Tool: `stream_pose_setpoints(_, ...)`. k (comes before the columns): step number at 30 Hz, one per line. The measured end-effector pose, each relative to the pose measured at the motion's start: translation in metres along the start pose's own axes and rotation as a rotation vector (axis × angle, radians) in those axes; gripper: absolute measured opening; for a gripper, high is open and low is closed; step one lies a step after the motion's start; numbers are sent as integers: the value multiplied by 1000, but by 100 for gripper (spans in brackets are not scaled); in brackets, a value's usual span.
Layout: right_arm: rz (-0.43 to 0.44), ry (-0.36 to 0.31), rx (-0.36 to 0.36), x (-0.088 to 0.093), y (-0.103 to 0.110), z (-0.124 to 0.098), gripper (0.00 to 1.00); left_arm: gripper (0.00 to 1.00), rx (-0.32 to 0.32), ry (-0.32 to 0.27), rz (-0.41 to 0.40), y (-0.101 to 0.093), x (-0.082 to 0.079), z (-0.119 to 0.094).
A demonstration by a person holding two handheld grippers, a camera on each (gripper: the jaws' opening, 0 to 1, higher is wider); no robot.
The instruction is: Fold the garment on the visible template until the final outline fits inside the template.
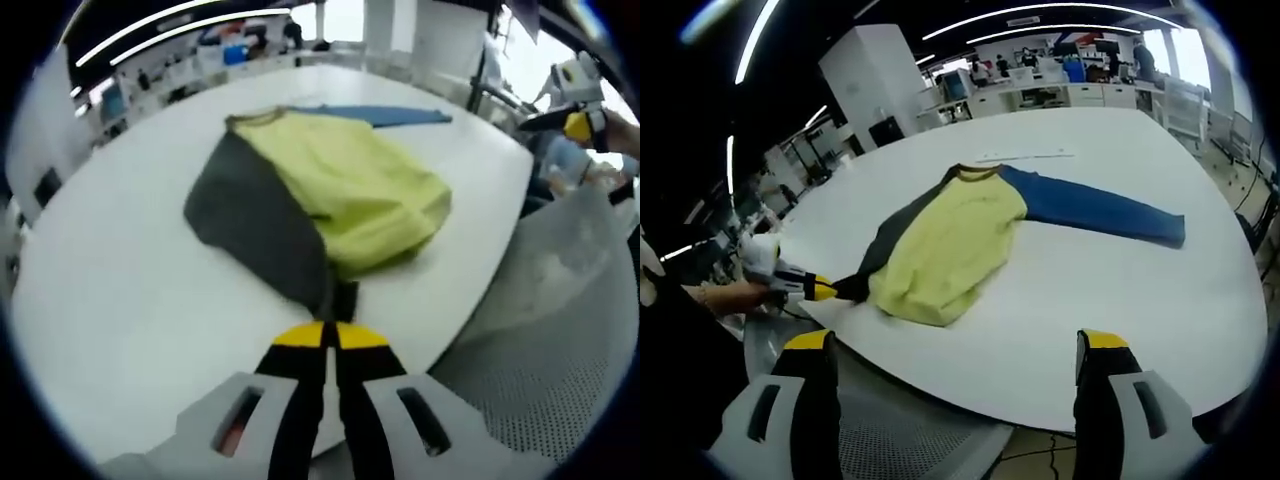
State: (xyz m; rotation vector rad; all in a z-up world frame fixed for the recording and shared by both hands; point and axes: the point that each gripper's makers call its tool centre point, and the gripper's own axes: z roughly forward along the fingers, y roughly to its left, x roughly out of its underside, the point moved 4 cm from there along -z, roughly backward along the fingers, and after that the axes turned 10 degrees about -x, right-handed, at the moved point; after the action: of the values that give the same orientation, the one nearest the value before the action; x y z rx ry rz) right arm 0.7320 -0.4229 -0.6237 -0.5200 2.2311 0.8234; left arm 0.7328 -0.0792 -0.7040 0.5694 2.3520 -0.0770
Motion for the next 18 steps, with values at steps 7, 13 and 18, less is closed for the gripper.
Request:
stream_pose_setpoints(7,-9,7,-7,2,1,1,99,0,-16,-7,-21,12,-2,-11)
stream_pose_setpoints(13,-17,3,-14,1,3,4,99,0,-50,-16,-45,30,-6,-21)
stream_pose_setpoints(18,-34,11,-19,1,4,6,99,0,-76,-32,-62,45,-12,-29)
